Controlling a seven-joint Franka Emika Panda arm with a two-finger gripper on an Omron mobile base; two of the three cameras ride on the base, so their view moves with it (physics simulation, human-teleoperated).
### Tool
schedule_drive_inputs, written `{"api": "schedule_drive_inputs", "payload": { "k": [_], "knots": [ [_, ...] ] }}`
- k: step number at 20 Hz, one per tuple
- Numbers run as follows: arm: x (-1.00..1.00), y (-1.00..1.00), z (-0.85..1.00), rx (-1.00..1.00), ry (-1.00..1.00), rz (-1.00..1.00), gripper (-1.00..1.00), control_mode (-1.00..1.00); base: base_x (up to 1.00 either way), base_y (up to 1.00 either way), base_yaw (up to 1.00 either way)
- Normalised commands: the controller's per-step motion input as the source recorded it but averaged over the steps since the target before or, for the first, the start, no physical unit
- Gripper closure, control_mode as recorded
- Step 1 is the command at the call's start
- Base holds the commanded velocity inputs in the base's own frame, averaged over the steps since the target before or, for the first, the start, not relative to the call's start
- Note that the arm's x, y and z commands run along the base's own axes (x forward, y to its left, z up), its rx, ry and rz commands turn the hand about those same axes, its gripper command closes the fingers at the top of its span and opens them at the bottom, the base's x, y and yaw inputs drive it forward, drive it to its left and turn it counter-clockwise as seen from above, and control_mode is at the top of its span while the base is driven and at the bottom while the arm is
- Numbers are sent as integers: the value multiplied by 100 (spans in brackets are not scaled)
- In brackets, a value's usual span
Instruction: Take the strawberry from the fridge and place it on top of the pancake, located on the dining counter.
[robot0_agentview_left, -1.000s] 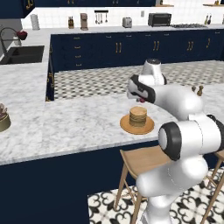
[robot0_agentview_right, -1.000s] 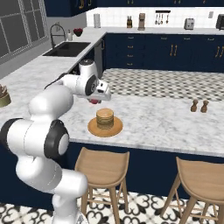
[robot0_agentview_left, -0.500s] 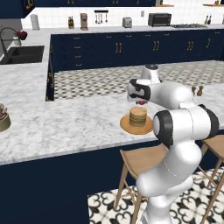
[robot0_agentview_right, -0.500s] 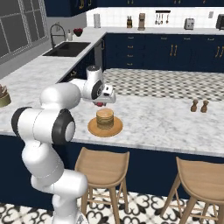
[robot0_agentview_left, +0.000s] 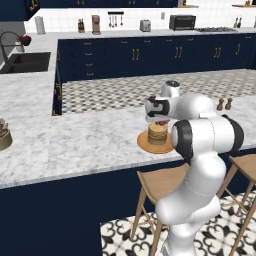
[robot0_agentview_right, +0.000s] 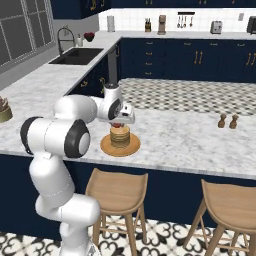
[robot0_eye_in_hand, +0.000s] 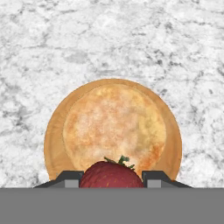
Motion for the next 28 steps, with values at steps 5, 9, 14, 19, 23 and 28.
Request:
{"api": "schedule_drive_inputs", "payload": {
  "k": [5, 9, 14, 19, 23, 28],
  "knots": [
    [21, 0, -28, 0, 0, 2, 100, -100, 0, 0, 0],
    [13, 0, -14, 0, 1, 1, 100, -100, 0, 0, 0],
    [8, 0, -13, 0, 2, 3, 100, -100, 0, 0, 0],
    [2, 0, -14, 0, 1, 2, -100, -100, 0, 0, 0],
    [0, 0, -2, 0, 0, 0, -100, -100, 0, 0, 0],
    [0, 0, 0, 0, 0, 0, -100, -100, 0, 0, 0]
  ]
}}
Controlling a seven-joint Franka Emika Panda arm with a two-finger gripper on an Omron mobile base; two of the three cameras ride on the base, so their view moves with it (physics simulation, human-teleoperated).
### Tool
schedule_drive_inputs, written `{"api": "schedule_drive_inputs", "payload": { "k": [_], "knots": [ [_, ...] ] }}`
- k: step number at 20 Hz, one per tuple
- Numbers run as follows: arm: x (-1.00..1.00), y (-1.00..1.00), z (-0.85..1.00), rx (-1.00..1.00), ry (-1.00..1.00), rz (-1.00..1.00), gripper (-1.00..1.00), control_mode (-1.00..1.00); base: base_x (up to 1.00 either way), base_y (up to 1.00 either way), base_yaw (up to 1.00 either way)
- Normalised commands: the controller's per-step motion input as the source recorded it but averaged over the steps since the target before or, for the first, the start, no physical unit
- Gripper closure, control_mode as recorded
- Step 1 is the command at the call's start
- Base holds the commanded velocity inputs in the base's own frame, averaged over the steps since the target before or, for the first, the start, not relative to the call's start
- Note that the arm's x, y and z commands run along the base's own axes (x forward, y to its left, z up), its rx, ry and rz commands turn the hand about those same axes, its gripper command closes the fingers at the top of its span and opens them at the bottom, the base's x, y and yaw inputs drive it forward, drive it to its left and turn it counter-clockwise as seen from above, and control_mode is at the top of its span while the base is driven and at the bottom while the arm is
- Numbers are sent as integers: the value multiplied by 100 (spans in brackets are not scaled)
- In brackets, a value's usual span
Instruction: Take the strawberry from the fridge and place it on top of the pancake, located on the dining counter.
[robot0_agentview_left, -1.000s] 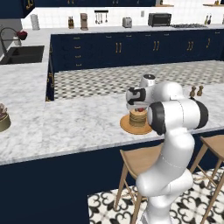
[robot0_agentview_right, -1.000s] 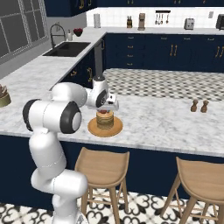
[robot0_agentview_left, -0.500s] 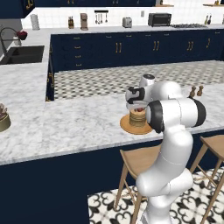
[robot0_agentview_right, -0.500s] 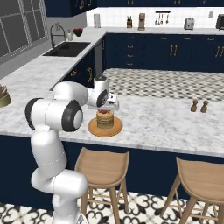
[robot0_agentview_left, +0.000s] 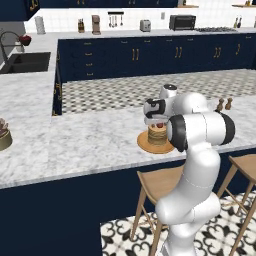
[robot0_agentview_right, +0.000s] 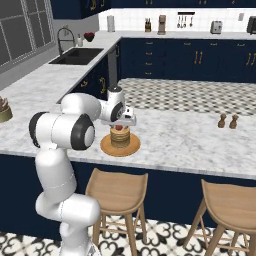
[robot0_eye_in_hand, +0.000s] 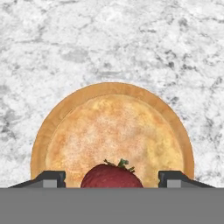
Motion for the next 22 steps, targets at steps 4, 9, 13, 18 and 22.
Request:
{"api": "schedule_drive_inputs", "payload": {
  "k": [4, 9, 13, 18, 22],
  "knots": [
    [0, 0, 0, 0, 0, 0, -100, -100, 0, 0, 0],
    [0, 2, 13, -1, 0, 0, -100, -100, 0, 0, 0],
    [-20, 20, 80, -11, 0, 0, -100, -100, 0, 0, 0],
    [-83, -8, 65, -1, 0, -6, -100, -100, 0, 0, 0],
    [-100, -40, 62, 4, 0, -9, -100, -100, 0, 0, 0]
  ]
}}
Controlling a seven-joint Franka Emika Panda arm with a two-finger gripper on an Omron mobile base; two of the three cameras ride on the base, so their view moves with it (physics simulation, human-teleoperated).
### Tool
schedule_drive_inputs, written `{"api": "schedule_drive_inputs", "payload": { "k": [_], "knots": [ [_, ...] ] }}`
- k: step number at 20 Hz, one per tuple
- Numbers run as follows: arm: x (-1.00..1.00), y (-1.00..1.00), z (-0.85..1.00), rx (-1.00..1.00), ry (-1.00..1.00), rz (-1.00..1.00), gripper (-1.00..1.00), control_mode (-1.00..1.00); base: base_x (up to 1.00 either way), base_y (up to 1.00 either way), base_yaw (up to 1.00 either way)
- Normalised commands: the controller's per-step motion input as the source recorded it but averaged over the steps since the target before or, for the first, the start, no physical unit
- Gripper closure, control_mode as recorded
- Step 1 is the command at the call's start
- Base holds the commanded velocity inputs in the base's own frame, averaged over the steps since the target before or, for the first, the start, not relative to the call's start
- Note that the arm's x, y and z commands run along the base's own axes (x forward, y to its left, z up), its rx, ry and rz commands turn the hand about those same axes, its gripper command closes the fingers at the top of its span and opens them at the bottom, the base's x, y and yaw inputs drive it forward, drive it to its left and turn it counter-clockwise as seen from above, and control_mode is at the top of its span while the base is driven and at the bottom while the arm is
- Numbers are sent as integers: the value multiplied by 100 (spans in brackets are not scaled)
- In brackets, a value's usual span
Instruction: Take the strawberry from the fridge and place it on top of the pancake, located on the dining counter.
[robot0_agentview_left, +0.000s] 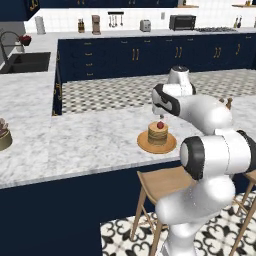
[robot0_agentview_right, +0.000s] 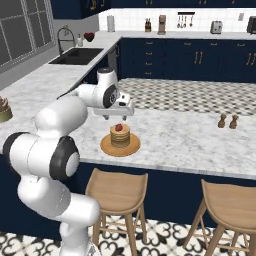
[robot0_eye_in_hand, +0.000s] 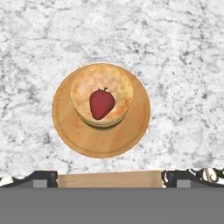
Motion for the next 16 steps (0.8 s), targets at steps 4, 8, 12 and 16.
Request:
{"api": "schedule_drive_inputs", "payload": {
  "k": [4, 8, 12, 16],
  "knots": [
    [-100, -74, 46, 11, 0, -5, -100, -100, 0, 0, 0],
    [-100, -92, 2, 25, -7, -1, -100, -100, 0, 0, 0],
    [-100, -62, 0, 20, -18, 0, -100, -100, 0, 0, 0],
    [-100, -10, 0, 4, -16, 9, -100, -100, 0, 0, 0]
  ]
}}
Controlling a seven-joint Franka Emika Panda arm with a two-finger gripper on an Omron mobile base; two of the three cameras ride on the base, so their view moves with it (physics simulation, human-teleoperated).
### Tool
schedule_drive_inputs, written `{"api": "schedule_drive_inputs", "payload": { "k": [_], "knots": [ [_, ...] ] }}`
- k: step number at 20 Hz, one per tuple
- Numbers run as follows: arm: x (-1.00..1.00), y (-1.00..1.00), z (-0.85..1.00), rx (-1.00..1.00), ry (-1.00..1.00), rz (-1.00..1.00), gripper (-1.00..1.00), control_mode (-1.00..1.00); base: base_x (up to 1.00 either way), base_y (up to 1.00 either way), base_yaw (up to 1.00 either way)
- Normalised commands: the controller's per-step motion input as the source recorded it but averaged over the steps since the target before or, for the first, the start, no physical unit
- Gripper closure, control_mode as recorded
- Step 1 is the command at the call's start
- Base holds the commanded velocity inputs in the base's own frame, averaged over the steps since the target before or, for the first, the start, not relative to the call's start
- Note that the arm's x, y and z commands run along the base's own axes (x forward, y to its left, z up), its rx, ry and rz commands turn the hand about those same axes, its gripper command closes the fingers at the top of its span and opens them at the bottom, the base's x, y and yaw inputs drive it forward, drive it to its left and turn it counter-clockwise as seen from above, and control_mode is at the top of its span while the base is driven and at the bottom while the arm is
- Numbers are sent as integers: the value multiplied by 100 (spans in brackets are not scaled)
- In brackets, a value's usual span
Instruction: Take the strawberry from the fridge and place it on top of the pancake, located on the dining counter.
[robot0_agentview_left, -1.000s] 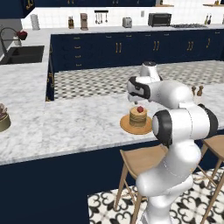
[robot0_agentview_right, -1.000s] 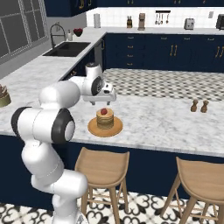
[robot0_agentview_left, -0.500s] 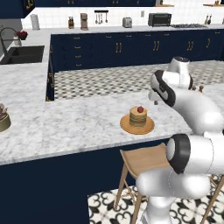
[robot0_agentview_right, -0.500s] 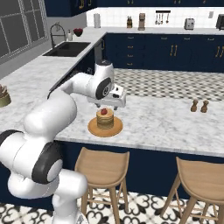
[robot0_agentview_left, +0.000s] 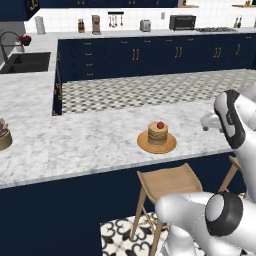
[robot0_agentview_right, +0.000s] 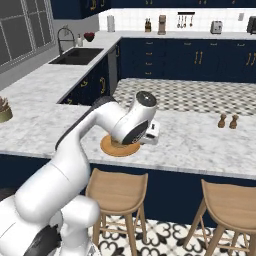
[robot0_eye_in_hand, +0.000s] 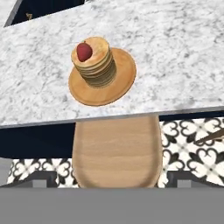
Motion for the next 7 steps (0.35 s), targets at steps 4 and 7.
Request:
{"api": "schedule_drive_inputs", "payload": {
  "k": [4, 7],
  "knots": [
    [-99, 0, 0, 1, -19, 11, -100, -100, 0, 0, 0],
    [-47, 0, -17, 0, -7, 8, -100, -100, 0, 0, 0]
  ]
}}
